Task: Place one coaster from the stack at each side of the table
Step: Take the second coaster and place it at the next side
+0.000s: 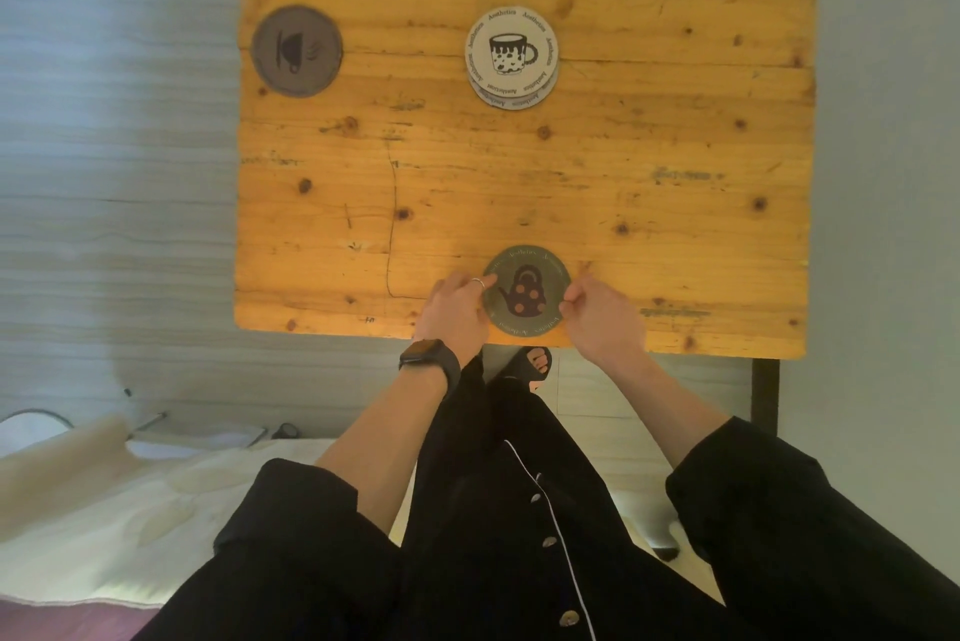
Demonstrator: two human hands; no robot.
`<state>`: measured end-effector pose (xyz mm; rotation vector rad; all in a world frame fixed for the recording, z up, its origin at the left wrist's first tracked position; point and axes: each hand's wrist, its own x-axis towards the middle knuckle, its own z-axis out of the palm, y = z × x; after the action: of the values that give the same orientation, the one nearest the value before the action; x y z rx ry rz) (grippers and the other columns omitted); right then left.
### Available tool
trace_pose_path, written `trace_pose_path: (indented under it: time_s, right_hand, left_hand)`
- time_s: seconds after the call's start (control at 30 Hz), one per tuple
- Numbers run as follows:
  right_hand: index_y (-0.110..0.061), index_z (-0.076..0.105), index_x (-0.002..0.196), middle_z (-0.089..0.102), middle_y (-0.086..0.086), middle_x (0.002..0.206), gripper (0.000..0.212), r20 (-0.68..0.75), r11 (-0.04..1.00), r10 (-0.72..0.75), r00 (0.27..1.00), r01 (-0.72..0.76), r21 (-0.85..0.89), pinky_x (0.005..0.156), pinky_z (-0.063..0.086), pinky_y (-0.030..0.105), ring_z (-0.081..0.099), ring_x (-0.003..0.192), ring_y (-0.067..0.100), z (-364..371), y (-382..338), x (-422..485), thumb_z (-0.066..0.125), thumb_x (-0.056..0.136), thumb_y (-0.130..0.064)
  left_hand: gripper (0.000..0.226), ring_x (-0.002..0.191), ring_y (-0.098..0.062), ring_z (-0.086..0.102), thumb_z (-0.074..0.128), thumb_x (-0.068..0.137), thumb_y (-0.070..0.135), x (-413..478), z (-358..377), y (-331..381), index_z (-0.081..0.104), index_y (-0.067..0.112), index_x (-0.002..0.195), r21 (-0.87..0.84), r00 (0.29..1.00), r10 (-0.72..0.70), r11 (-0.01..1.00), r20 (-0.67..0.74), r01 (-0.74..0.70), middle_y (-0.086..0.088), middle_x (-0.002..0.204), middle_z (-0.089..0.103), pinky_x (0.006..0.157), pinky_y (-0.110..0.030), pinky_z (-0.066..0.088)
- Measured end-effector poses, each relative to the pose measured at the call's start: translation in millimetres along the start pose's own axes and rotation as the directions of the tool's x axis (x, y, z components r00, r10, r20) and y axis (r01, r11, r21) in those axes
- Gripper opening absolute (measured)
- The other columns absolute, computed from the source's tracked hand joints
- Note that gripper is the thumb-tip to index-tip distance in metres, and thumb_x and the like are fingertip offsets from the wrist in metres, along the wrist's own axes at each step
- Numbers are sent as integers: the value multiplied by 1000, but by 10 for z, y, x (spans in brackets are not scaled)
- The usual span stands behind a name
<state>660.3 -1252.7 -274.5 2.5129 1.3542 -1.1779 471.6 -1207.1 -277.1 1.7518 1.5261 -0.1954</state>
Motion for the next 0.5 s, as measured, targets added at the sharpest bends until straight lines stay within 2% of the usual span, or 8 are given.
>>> trace_pose_path:
  time_s: [0.13, 0.27, 0.4, 0.5]
  right_hand:
    - [-30, 67, 102, 65, 1, 112, 16, 129, 999, 28, 991, -26, -20, 79, 52, 37, 63, 100, 28, -113, -74, 50, 56, 92, -34]
    - [-25, 65, 116, 55, 9, 127, 27, 82, 1000, 5, 997, -7, 24, 94, 49, 43, 55, 115, 34, -275, -149, 169, 53, 94, -35]
    - [-21, 50, 136, 33, 15, 151, 40, -80, 996, -58, 995, 52, -69, 106, 38, 51, 30, 137, 41, -441, -251, 488, 50, 97, -32]
    - [-32, 24, 153, 3, 9, 167, 59, -144, 988, -77, 987, 56, -141, 116, 19, 62, 1, 152, 36, -479, -284, 730, 43, 99, -45]
  left_hand:
    - [34, 112, -25, 57, 50, 93, 18, 100, -129, 61, 61, 22, 125, -42, 999, -25, 999, 37, 27, 0, 131, 54, 90, -42, 53]
    - [34, 116, -24, 56, 51, 94, 22, 376, -315, 144, 58, 24, 127, -68, 1000, -6, 998, 2, 7, -2, 132, 52, 93, -41, 51]
    - [39, 127, -26, 46, 52, 95, 20, 836, -523, 321, 54, 20, 134, -5, 995, 90, 996, -37, -90, -4, 140, 47, 100, -40, 47]
    - [46, 134, -30, 38, 54, 93, 26, 1213, -687, 434, 48, 17, 139, 100, 981, 158, 984, -109, -147, -7, 147, 39, 105, -47, 42]
